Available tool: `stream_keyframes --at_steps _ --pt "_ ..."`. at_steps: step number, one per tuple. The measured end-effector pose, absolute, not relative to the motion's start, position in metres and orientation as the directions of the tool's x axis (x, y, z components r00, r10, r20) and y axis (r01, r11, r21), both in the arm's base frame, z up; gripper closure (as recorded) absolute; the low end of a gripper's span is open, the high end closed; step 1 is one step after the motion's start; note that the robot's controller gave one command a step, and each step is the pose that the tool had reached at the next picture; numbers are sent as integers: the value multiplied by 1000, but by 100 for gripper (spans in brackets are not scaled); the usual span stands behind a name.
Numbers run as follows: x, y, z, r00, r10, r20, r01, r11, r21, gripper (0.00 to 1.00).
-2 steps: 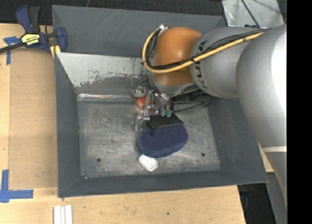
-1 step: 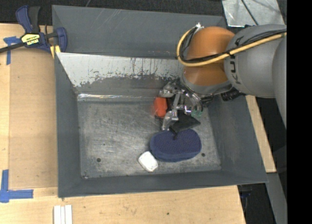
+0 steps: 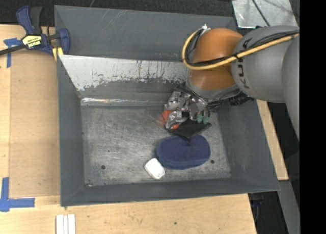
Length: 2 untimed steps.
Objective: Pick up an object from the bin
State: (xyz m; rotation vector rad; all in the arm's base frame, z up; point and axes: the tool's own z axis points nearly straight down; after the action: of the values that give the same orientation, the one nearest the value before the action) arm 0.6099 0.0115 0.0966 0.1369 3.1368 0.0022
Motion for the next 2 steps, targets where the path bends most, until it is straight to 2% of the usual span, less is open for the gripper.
stream_keyframes --at_steps 1,2 --pt "614 -19 205 -992 127 -12 127 992 0 100" --pt "612 -9 136 -1000 19 -7 19 1000 6 100"
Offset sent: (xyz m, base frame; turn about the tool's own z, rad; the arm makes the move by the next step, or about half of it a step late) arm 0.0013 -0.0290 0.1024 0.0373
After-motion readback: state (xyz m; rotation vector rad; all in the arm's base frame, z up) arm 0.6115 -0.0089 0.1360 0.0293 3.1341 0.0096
